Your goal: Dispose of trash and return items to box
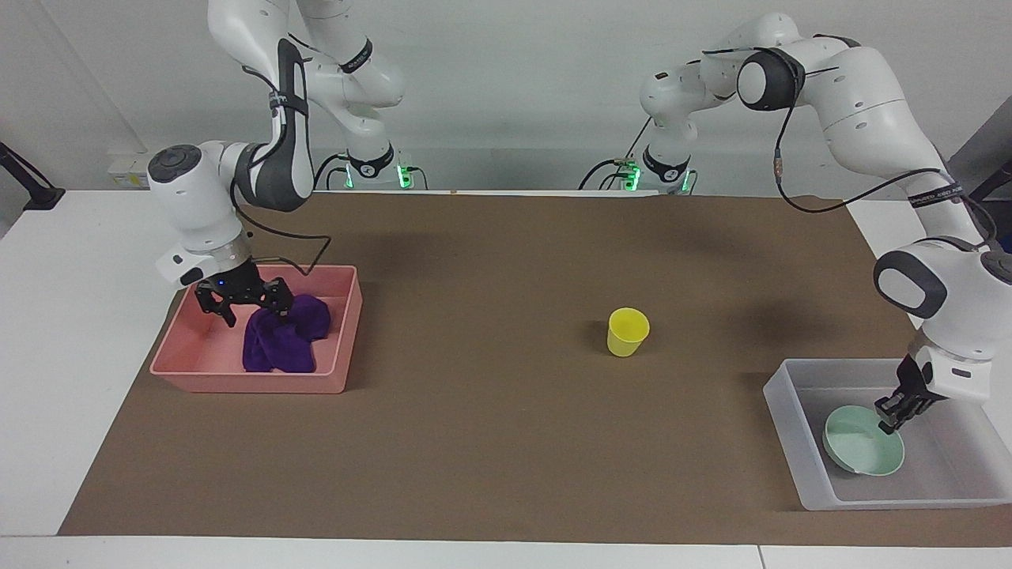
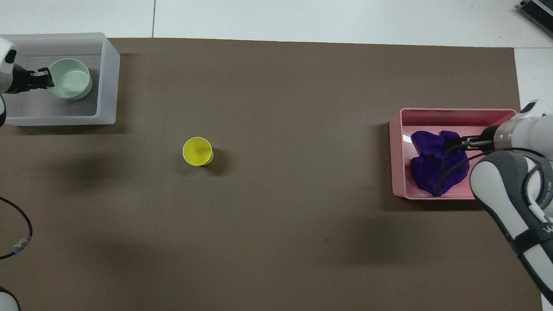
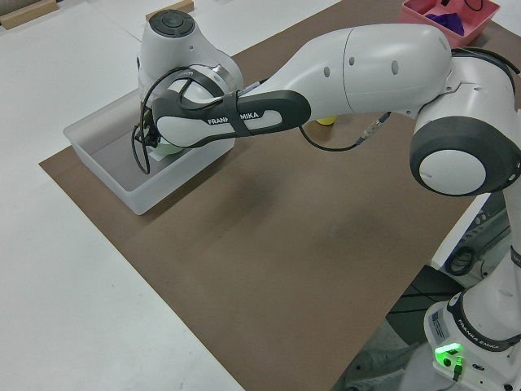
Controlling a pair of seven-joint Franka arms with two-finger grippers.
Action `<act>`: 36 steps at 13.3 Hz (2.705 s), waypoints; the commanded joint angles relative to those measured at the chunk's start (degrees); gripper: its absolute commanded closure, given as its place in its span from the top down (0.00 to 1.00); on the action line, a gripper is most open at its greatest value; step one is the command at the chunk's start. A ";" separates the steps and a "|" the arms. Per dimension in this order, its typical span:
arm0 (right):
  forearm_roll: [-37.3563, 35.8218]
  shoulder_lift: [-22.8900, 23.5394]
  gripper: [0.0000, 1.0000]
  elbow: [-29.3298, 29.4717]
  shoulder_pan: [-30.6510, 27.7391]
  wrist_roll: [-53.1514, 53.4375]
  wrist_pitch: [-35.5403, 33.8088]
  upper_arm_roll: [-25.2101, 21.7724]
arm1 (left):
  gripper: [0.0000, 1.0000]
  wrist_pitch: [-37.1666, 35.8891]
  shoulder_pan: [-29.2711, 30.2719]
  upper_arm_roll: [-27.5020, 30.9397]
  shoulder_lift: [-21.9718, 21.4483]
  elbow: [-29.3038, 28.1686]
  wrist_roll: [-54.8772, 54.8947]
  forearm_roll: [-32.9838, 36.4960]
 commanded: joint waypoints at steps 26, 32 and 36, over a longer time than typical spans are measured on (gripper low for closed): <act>-2.46 -11.47 1.00 22.82 6.29 16.48 -40.95 -0.09 | 0.68 5.99 -32.94 -0.08 -29.51 -42.60 -7.05 0.87; -2.46 -11.47 1.00 22.91 6.29 16.57 -40.78 -0.01 | 0.00 7.23 -32.69 0.09 -29.85 -43.57 -7.14 0.78; -2.46 -11.56 1.00 22.99 6.20 16.66 -40.78 0.00 | 0.00 5.65 -27.70 0.53 -31.79 -40.16 -6.26 0.86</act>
